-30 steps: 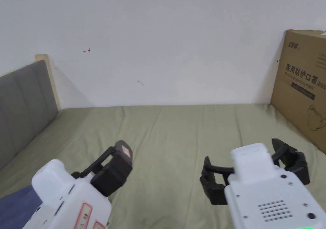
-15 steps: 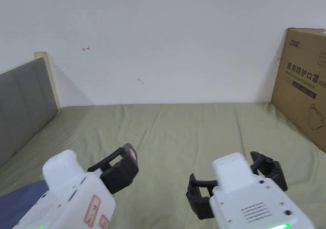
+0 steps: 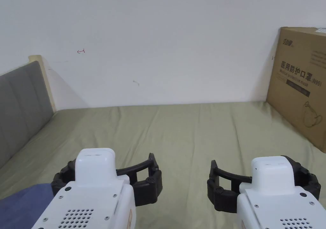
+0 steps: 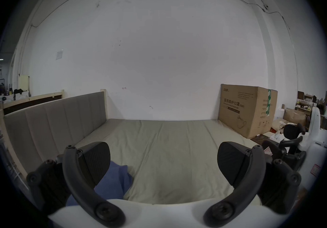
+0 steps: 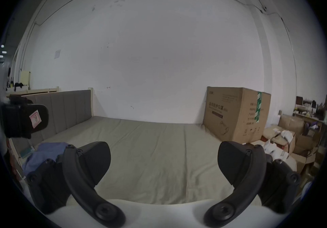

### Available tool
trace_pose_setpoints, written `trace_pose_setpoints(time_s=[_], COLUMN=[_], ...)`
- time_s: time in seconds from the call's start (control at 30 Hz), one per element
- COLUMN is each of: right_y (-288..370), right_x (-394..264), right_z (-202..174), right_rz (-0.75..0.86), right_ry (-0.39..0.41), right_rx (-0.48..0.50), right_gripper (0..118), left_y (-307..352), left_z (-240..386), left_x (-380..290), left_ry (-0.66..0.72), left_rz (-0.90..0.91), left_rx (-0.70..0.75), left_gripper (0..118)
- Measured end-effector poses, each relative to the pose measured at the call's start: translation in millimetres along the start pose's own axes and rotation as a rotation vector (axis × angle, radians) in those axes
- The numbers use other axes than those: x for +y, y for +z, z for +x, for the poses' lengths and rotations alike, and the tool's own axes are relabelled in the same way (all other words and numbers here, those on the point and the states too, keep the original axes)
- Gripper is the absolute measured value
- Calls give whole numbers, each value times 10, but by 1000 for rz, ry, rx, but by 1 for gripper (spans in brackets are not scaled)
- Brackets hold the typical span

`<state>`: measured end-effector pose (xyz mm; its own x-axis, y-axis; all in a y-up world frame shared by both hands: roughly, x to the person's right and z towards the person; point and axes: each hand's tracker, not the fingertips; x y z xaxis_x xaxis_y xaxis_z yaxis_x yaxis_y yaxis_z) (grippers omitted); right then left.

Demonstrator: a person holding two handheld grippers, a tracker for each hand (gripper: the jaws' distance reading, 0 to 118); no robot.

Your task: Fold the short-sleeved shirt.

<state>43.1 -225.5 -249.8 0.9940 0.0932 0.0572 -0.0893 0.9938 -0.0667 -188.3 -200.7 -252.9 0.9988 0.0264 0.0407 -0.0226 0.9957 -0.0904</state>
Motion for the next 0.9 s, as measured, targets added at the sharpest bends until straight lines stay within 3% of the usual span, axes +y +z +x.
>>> trace_pose_setpoints(time_s=[0.07,0.1,0.13,0.17,0.23,0.27,0.33,0.4,0.67,0.9], right_y=[-9,12,46,64,47,25,-8,-39,-79,-157], right_x=[49,33,25,34,49,41,10,-14,-31,81], right_z=[-17,-12,10,-3,-44,-44,-34,67,125,-113], right_rz=[-42,-21,26,28,16,10,-18,-55,-61,-65], right_ry=[-15,-35,-65,-59,-19,-9,-38,-92,-102,-111], right_rx=[-1,7,9,-6,-32,-40,-77,-26,-52,110], right_gripper=[117,114,106,88,33,13,12,5,1,1], left_y=[32,45,60,66,42,23,26,35,-19,78], left_z=[-47,-77,-86,-96,-85,-77,-94,-78,-86,-360], left_x=[36,43,44,34,28,8,-54,-44,-33,37], left_ry=[16,31,38,39,23,7,-14,4,0,21], left_rz=[-8,7,17,24,11,4,14,2,-7,-6], left_rx=[-18,-41,-54,-54,-47,-46,-65,-70,-75,19], left_gripper=[114,104,87,55,9,3,0,0,0,0])
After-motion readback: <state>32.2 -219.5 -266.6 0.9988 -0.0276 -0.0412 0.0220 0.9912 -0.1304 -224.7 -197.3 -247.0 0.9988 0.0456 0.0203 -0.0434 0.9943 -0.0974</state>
